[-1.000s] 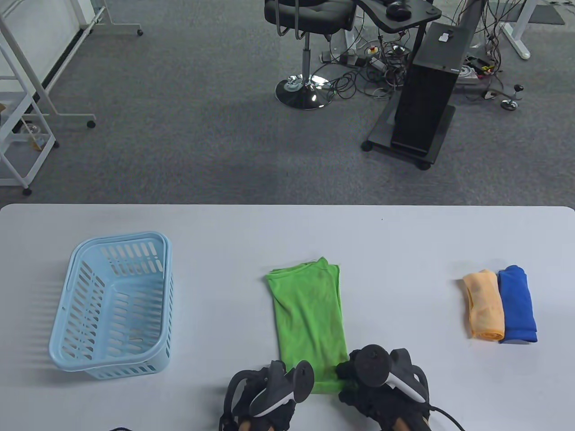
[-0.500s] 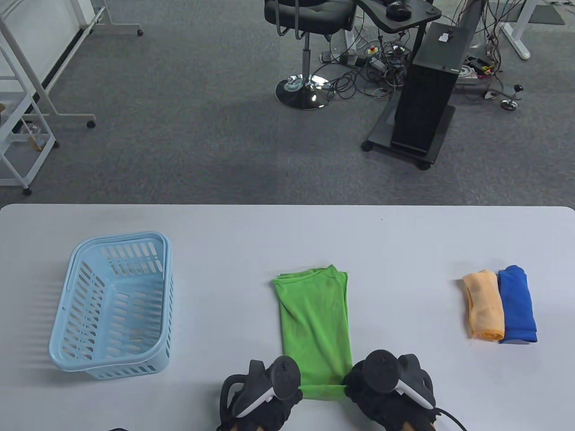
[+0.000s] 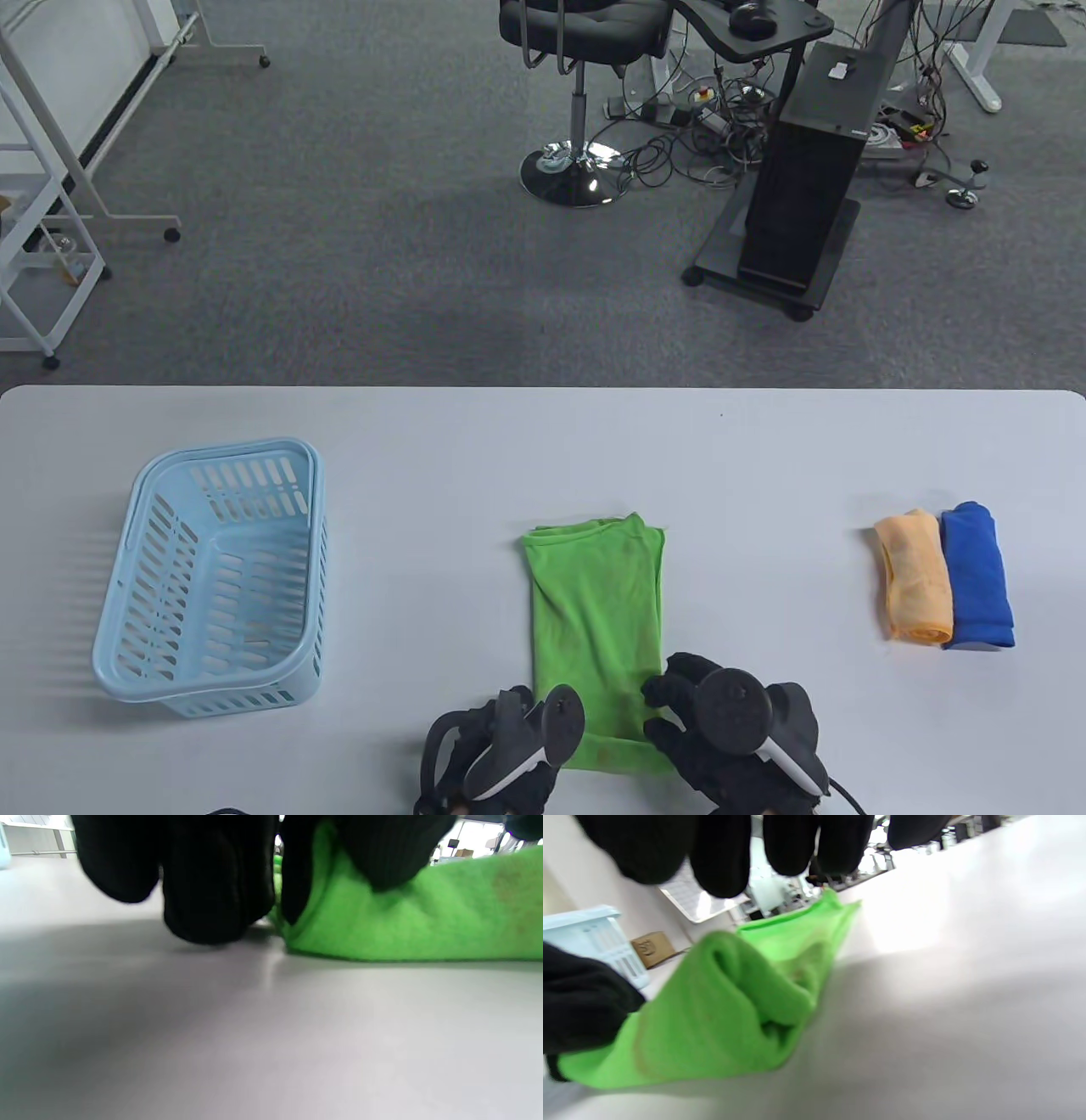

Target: Roll rectangular towel into towel roll

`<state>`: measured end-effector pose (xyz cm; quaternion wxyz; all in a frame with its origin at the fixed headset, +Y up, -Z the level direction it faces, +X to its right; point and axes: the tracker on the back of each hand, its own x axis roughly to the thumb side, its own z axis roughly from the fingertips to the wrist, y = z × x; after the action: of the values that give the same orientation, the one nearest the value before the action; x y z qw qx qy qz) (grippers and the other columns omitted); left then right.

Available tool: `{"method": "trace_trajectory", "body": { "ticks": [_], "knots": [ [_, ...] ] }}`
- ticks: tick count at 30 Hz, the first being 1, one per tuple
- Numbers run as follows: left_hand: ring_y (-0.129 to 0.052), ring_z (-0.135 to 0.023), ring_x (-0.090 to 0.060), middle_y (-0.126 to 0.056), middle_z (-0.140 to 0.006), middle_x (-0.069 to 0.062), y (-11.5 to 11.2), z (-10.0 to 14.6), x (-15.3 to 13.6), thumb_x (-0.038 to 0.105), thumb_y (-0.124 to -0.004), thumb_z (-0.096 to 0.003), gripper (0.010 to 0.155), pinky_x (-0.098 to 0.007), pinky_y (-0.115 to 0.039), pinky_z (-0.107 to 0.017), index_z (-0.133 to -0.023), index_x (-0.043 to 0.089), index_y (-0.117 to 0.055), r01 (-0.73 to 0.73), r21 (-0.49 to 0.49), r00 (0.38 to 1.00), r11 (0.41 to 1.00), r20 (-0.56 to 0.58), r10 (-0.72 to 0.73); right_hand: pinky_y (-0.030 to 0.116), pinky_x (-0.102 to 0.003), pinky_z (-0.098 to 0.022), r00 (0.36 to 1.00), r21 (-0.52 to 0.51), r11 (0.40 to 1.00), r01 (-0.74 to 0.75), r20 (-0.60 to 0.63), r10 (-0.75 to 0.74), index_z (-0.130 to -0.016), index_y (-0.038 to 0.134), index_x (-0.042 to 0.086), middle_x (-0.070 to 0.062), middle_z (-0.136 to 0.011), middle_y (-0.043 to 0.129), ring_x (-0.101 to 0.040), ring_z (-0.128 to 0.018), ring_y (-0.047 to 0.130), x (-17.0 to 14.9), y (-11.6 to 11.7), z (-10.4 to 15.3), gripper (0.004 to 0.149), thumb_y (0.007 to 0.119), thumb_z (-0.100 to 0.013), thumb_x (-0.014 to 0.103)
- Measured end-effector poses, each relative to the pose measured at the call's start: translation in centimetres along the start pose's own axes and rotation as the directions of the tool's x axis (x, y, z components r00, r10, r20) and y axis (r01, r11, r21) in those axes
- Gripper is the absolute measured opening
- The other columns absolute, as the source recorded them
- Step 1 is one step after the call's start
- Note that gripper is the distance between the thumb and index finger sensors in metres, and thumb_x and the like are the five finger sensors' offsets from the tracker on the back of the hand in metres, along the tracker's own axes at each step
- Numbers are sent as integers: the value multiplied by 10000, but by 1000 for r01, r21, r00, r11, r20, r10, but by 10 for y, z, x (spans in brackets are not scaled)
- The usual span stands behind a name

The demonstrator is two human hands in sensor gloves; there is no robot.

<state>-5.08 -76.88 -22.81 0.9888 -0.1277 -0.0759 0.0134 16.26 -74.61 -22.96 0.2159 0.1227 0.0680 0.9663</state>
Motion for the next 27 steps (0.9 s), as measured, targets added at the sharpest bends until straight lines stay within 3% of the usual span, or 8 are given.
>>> {"method": "trace_trajectory", "body": {
  "ticks": [5,11,14,16,18,21,24,27],
  "knots": [
    [-1019,-531,-224,-857,-929,-119,1,1,0,498,-725,-400,481,-540,-789,-518,-611,167,-1002,-8,-4,1000,1000,-11,8,492,-599,-694,992,43,995,-94,86,90,-771,820,312,-54,-986,541,-310,-947,589,15,10,1,469,763,-317,413],
    [-1018,-541,-232,-848,-935,-123,-1,1,-2,515,-724,-393,492,-544,-785,-521,-630,181,-997,-31,-16,999,999,-23,30,477,-609,-697,938,214,913,-346,67,340,-865,763,342,-77,-1016,505,-333,-962,560,9,34,-5,582,765,-300,485],
    [-1007,-591,-252,-826,-960,-119,4,4,-10,544,-722,-378,534,-558,-764,-546,-765,238,-928,-61,1,996,998,-59,61,476,-613,-695,948,225,922,-316,41,315,-877,728,343,-85,-1021,485,-341,-964,551,10,37,-7,613,780,-288,504],
    [-989,-627,-272,-789,-982,-134,11,7,-15,527,-748,-378,616,-575,-743,-560,-936,269,-765,-82,77,992,994,-86,88,469,-614,-700,938,257,904,-341,30,345,-896,681,347,-83,-1030,452,-345,-972,533,10,39,-8,648,786,-279,519],
    [-882,-787,-337,-691,-1030,-145,19,12,-17,504,-760,-383,644,-608,-668,-614,-989,326,-635,-101,163,991,981,-68,114,467,-614,-701,922,275,885,-375,8,388,-912,608,366,-67,-1035,409,-347,-977,518,10,42,-8,689,788,-270,539],
    [-670,-937,-388,-599,-1054,-120,30,20,-11,445,-760,-397,504,-635,-493,-691,-892,406,-674,-198,273,979,941,106,175,458,-612,-704,907,266,876,-403,-10,421,-898,574,374,-56,-1028,389,-347,-978,504,12,46,-9,707,822,-250,510],
    [-622,-954,-403,-606,-1055,-119,27,19,4,438,-762,-392,427,-636,-463,-690,-809,367,-817,-151,199,975,968,189,113,468,-603,-704,906,256,878,-404,-24,423,-878,578,364,-60,-1020,395,-339,-973,518,14,47,-10,641,808,-286,455],
    [-602,-967,-410,-604,-1063,-120,13,14,14,484,-755,-378,479,-642,-457,-692,-832,350,-830,-8,121,980,993,198,-16,487,-598,-698,911,229,890,-395,-29,412,-852,616,355,-55,-1010,430,-330,-961,549,12,46,-10,567,772,-311,418]
  ]
}}
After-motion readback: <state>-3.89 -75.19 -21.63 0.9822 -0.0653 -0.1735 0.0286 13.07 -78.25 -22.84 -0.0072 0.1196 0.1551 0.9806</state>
